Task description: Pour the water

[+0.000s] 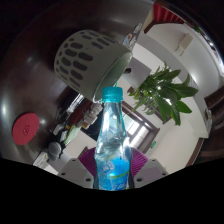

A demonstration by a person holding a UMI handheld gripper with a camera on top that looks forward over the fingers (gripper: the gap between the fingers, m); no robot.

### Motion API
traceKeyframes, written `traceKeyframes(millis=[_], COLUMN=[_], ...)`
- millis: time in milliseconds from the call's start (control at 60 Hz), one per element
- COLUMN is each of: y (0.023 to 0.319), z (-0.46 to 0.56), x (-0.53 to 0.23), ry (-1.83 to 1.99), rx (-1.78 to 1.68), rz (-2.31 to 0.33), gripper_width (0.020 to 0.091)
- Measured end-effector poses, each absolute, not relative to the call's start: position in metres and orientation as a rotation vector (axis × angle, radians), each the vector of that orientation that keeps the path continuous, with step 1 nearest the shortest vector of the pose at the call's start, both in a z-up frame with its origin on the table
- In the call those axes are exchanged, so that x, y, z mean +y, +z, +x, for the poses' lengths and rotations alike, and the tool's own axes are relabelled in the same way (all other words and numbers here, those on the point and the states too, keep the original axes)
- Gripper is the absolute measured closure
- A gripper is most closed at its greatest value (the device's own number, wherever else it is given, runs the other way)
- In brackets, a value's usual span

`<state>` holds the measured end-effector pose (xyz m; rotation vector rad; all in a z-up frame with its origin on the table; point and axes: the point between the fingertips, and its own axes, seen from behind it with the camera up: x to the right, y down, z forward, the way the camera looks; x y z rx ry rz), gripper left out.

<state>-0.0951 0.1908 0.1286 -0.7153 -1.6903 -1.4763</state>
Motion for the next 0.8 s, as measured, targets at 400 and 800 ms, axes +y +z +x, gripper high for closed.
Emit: traceKeyframes(millis=[400,800], y=[0.130,0.092], z=[-0.076,-0.054], x=[0.180,0.167], ry=[-1.038,0.183], rx=[-1.345,-0.419], rz=[-1.173,-1.789], gripper_width=[0.0703,0.0703])
